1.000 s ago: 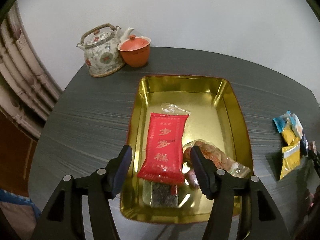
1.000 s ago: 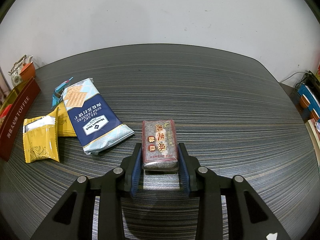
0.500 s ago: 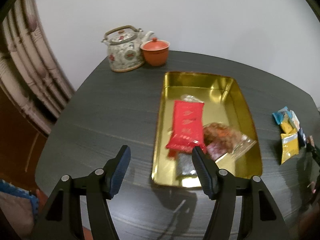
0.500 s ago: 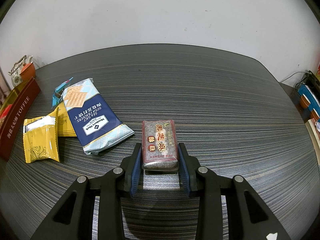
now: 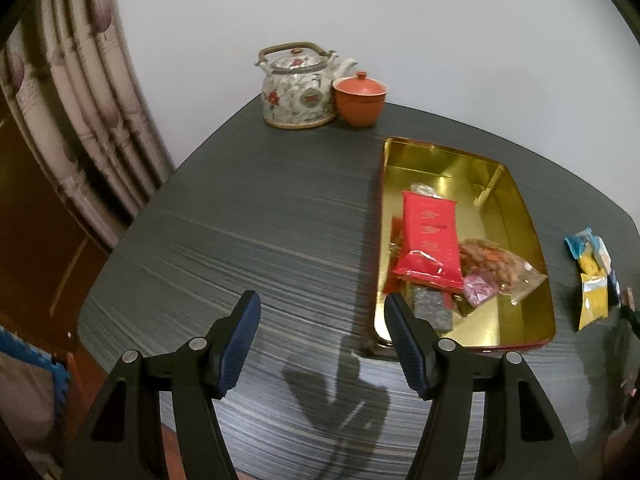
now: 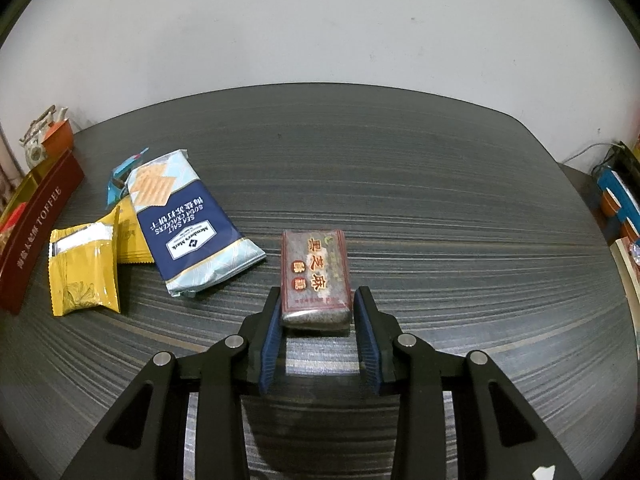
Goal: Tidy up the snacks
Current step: 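Lift the open left gripper away from the tin, then carry the dark brown box into the tin and open the right gripper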
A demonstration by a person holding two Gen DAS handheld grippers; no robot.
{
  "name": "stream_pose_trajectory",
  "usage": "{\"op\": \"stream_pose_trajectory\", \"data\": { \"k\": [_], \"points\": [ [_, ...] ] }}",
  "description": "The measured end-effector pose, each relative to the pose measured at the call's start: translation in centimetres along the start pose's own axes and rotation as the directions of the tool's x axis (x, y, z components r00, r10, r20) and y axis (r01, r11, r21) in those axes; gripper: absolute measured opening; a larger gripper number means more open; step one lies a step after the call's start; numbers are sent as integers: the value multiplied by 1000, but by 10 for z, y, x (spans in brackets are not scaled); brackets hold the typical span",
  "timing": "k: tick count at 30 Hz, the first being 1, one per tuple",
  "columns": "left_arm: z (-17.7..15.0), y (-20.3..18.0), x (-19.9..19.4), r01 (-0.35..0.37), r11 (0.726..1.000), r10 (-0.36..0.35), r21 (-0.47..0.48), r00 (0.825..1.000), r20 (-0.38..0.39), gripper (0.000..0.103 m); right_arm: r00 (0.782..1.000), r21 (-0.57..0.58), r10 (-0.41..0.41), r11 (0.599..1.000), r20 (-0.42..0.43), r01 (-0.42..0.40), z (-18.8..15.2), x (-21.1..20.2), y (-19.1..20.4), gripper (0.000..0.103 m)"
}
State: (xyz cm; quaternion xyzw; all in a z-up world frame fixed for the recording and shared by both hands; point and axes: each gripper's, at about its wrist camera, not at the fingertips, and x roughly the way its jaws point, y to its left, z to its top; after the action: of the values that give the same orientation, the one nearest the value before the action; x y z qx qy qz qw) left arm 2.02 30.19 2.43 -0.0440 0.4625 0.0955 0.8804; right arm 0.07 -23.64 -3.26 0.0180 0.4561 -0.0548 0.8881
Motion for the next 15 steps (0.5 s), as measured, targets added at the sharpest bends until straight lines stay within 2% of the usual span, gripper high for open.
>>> {"op": "stream_pose_trajectory", "data": {
  "k": [2,8,11,15],
  "points": [
    [-1,4,2,2,1000,-2,-10,1000,-6,65,1000,-6,-7,1000,-4,7,0,0,1,28],
    [1,17,0,-23,998,23,-56,1000,-3,66,999,-5,-39,999,-10,39,-3,-5,10,27],
    [3,25,-1,-46,995,46,-87,999,-3,72,999,11,-51,999,-6,51,-4,-10,11,27],
    [2,34,-2,-22,990,20,-136,1000,-17,75,998,30,-56,998,25,55,2,-27,17,27]
  ]
}}
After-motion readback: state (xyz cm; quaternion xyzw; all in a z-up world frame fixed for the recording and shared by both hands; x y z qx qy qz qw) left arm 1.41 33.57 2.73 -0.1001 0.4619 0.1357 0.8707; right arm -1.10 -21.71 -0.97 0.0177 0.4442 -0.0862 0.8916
